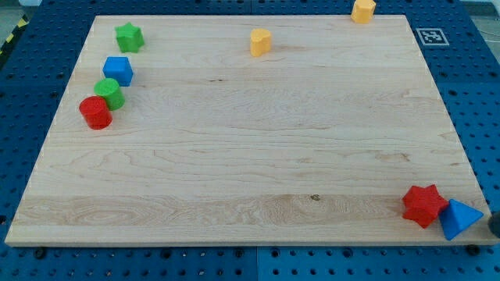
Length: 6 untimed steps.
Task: Push the blue cube into the red star
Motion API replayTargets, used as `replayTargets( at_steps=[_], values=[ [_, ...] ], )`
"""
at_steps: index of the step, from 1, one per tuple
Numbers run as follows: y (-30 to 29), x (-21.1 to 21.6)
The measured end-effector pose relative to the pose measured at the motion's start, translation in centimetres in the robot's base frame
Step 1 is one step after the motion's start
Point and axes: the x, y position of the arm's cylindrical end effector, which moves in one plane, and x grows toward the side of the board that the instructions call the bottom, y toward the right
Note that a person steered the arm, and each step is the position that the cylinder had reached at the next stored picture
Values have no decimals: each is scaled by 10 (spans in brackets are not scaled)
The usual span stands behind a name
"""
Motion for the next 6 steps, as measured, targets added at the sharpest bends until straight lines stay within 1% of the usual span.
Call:
replayTargets(
  at_steps=[3,6],
  values=[
    [-36,1],
    [-39,1]
  ],
)
